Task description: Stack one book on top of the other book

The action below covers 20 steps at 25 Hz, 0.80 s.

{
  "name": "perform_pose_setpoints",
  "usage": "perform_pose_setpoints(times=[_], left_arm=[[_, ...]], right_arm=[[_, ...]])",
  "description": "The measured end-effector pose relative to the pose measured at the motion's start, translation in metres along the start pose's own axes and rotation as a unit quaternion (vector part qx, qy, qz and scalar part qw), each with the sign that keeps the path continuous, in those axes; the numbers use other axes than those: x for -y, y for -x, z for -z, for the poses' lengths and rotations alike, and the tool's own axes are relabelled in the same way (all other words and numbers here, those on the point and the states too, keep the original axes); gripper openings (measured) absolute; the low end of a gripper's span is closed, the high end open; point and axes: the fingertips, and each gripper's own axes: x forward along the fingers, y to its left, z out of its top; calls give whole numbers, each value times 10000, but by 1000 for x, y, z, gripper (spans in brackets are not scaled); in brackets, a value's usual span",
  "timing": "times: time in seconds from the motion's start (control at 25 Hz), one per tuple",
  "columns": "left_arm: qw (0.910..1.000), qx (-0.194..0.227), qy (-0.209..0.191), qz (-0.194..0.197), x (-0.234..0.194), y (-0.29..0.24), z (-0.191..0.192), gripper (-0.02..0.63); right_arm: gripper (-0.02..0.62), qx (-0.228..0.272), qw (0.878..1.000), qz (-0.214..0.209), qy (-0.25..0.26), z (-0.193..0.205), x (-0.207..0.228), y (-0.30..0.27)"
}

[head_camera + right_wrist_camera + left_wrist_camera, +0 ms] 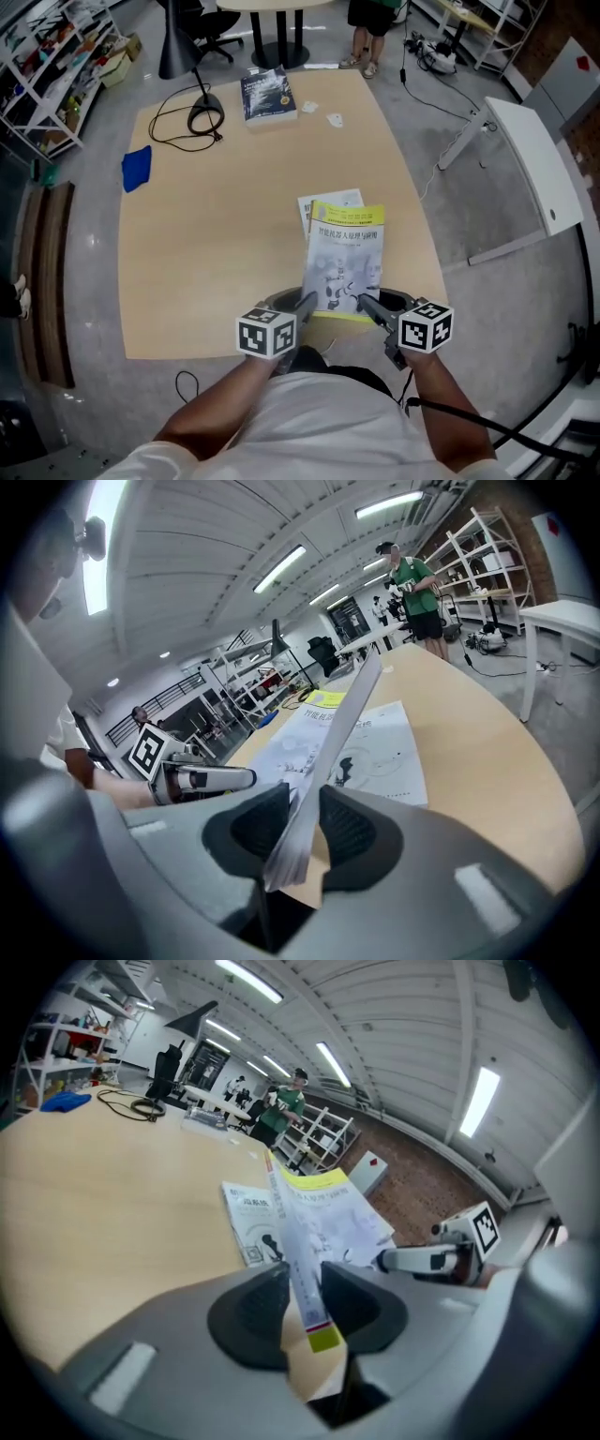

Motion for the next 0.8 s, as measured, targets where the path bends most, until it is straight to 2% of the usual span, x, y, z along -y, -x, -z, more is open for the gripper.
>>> perform_pose_setpoints(times=[0.24,0.44,0.6,0.8], left_arm=[[9992,51,357,-170,-21,-34,-10,118],[9962,197,695,-491,-36,-59,-8,118],[9905,361,1055,-802,-39,-75,-5,118],[9867,421,1190,-1022,-42,-83,-6,121]], right_arm=[[101,-290,9996,19,-20,-16,36,-26],[100,-598,9980,-191,121,-23,66,-46],[100,-920,9944,-426,311,-28,84,-55],[101,-1102,9906,-639,498,-34,94,-62]])
